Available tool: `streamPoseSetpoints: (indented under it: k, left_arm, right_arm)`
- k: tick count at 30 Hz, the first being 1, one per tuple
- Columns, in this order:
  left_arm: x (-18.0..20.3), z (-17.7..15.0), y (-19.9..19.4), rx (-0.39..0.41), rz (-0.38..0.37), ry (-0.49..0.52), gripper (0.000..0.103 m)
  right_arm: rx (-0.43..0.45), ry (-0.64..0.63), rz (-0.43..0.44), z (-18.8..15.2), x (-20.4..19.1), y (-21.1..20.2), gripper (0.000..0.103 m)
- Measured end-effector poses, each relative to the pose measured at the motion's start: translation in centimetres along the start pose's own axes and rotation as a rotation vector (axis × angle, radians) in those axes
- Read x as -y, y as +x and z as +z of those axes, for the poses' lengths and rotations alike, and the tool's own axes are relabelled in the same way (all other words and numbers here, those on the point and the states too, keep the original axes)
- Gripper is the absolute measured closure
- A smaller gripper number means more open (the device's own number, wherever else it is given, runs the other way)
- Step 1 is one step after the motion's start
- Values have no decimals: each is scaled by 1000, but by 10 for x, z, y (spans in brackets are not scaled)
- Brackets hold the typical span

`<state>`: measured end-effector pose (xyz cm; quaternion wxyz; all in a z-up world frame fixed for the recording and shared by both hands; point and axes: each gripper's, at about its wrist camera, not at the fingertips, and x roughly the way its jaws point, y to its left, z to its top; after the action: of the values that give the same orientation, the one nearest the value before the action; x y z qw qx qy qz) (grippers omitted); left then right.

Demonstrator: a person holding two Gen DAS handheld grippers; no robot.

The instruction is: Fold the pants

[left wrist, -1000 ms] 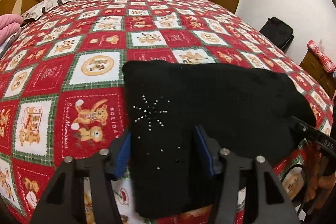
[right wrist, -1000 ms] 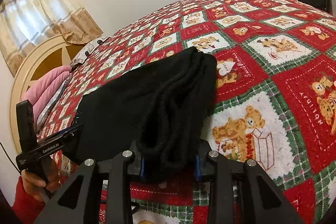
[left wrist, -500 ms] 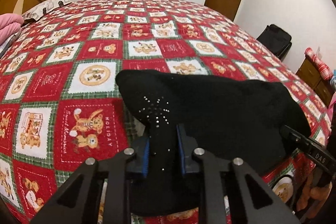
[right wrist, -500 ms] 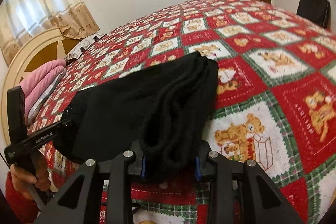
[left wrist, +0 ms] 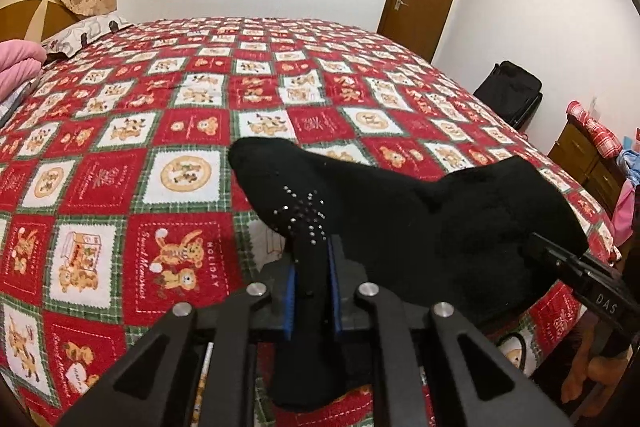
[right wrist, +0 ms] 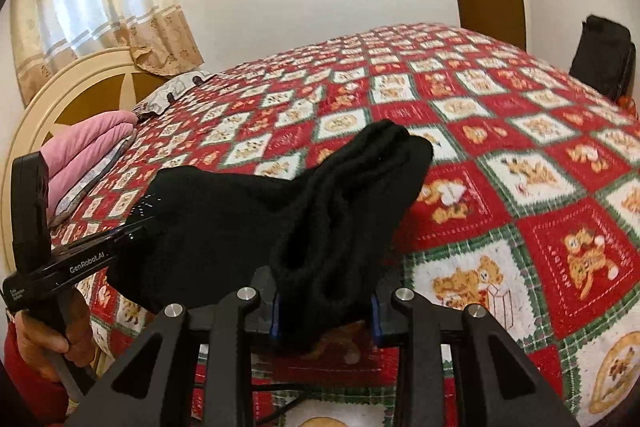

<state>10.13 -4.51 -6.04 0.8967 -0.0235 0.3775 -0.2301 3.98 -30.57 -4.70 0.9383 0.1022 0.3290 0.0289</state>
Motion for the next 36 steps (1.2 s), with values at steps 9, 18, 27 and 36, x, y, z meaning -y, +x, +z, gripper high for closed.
streamPoseSetpoints:
  k: [9,18,27,36]
  left_arm:
    - [-10,-3,-6,7,4,-18,91]
    - [-34,-19,3,-43,-49,-74,91]
    - [-26,-29,29,-139,-19,-63,69]
    - [-18,-23,15,-75,-10,-18,92]
  right_arm:
    - [27,-56,11,6,-21,-11,71]
    - [-43,-14,-43,-10,-1,-6,71]
    - [-80,42,-34,-18,15,8,71]
    - [-84,48,-41,-17,14,7,71]
